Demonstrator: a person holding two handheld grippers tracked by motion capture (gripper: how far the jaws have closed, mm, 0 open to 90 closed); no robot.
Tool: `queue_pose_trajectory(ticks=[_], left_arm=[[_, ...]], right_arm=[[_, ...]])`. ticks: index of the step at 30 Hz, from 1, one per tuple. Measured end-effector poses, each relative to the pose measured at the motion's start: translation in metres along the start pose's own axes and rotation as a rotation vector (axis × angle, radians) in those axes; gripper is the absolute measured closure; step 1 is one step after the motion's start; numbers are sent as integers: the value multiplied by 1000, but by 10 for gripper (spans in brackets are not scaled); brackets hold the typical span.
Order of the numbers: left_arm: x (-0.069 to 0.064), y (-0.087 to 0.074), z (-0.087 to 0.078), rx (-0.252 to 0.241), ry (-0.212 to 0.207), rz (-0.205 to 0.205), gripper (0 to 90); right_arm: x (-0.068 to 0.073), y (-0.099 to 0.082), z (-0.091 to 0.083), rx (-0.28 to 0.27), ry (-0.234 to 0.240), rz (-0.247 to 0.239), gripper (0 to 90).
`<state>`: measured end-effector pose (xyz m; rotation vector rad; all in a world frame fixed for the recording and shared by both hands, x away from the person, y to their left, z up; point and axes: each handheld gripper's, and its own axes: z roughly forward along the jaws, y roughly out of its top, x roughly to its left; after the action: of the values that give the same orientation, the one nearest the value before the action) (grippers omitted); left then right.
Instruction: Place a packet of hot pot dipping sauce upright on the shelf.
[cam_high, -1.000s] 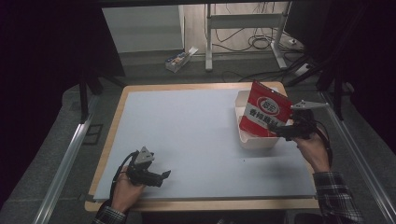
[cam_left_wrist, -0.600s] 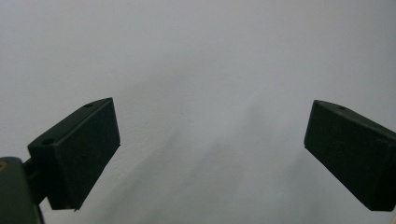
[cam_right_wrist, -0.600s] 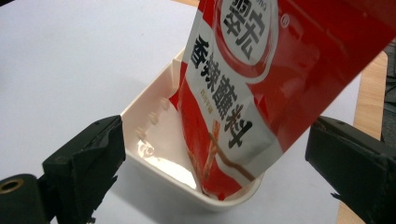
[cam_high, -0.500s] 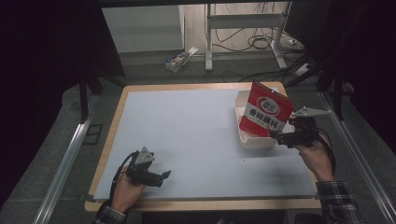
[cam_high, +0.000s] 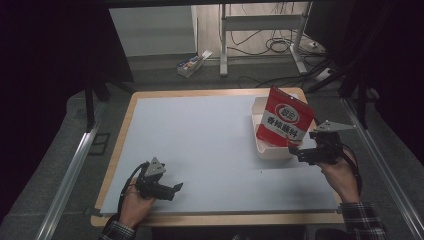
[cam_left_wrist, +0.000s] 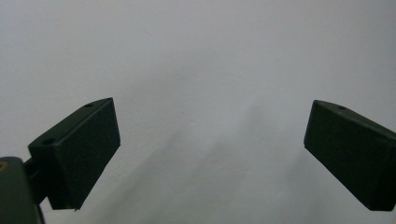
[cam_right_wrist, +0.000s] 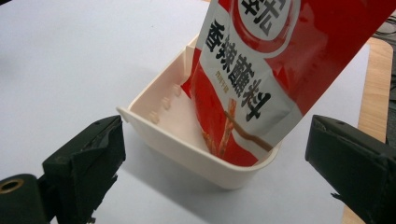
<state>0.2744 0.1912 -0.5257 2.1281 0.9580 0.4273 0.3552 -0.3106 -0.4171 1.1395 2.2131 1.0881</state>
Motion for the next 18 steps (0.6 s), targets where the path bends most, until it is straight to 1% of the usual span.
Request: queue_pose_trajectory(ticks=[6,10,14,16,18], left_arm=[[1,0,0,-1,-1,-1,32],[0,0,0,3,2,5,29],[0,0,0,1,4,4,27],[0,0,-1,0,4,5,25],[0,0,-1,-1,3,7,23]], right_arm=[[6,-4,-5,-3,3,-8,48],[14,-7,-7,4,5,-21,48],[18,-9,-7,14,7,-22,48],[21,-10,-7,16,15,-26,47],[26,-12,-8,10,33,-30,40]])
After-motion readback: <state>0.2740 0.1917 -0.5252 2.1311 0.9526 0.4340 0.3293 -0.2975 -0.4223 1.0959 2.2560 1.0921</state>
